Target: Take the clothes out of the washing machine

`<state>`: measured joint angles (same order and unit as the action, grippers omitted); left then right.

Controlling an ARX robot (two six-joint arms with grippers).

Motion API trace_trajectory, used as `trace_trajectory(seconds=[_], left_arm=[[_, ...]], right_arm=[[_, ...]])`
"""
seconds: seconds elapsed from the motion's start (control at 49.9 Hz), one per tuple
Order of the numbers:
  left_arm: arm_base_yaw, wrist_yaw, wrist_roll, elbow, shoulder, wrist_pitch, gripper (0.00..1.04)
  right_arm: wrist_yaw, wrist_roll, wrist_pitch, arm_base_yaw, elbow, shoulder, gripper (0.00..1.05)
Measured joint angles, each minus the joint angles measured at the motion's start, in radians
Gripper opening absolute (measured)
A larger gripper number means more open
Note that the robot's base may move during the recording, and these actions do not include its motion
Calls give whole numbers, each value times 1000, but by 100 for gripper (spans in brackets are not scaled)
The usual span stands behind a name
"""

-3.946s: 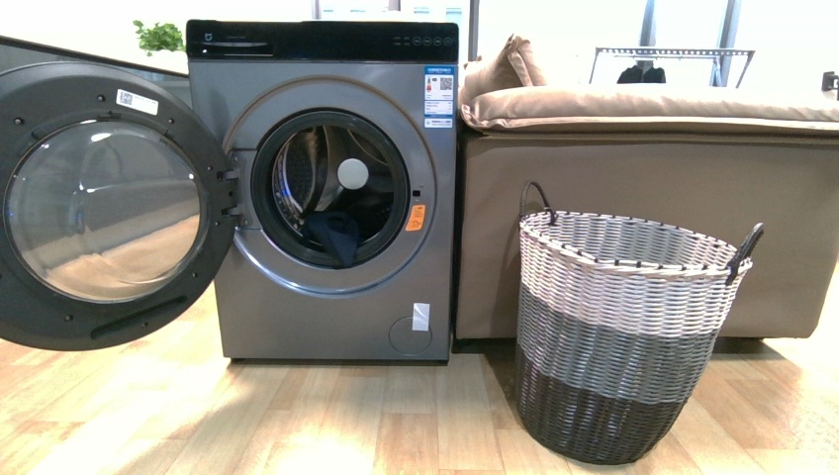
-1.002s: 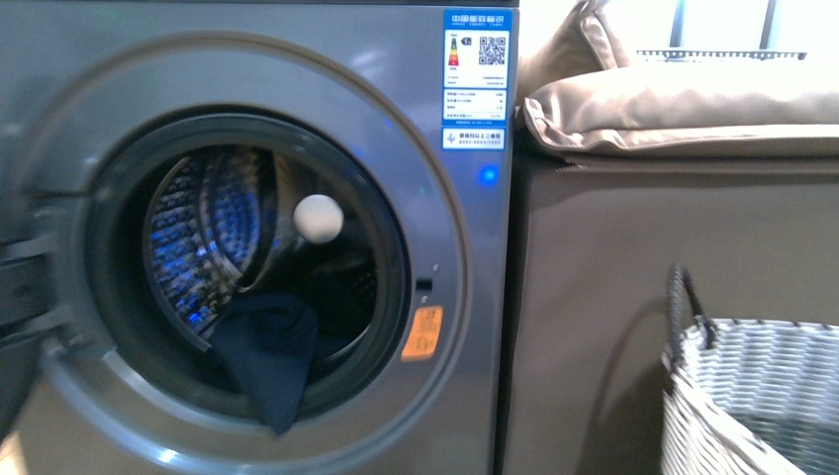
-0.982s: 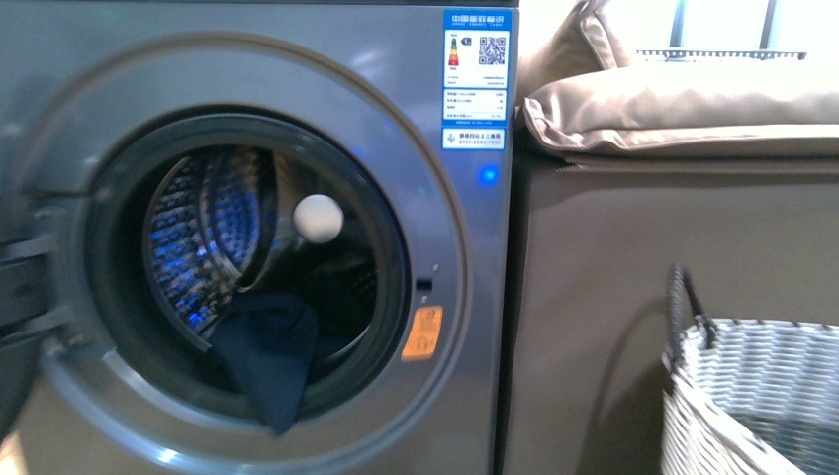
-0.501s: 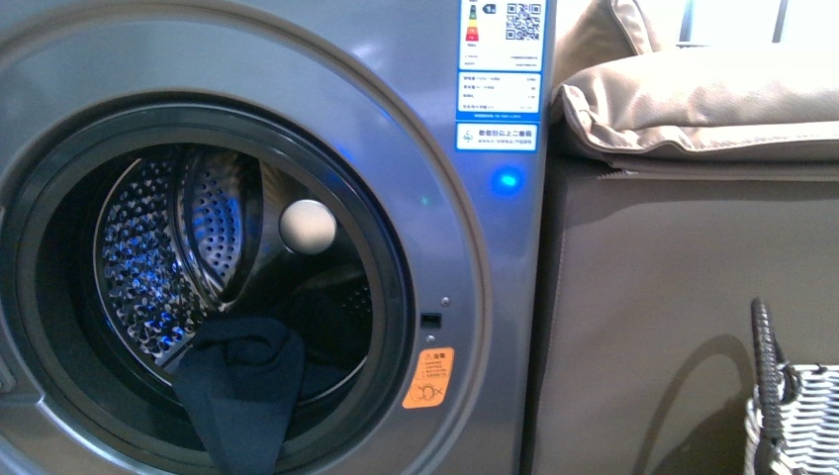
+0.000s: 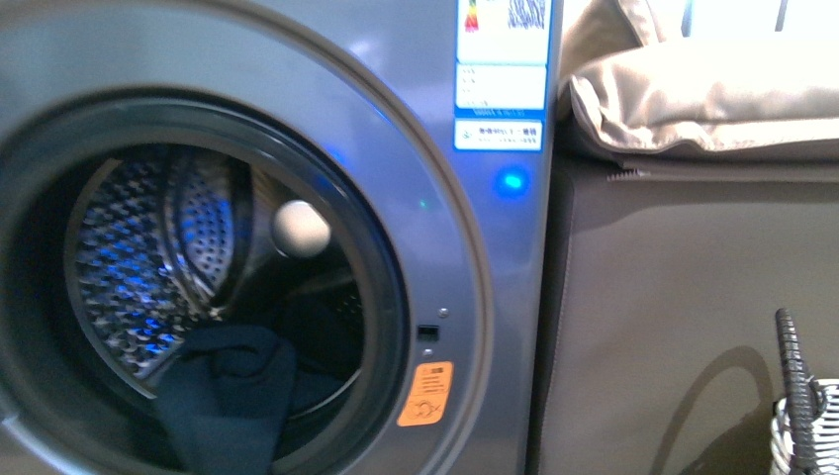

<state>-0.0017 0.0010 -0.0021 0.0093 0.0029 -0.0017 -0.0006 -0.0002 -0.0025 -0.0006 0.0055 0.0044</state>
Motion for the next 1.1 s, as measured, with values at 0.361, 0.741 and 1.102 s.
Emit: trace_trajectory(seconds=[0.361, 0.741, 1.102], left_arm=[[-82, 299, -5, 151, 488, 68, 98], [-126, 214, 6, 367, 1172, 460, 98], [-75, 134, 78, 730, 1617, 491, 98]], right_arm=[[0, 0, 0, 0, 0, 0, 97], [0, 0, 0, 0, 0, 0, 97], [-1, 0, 0, 0, 0, 0, 97]])
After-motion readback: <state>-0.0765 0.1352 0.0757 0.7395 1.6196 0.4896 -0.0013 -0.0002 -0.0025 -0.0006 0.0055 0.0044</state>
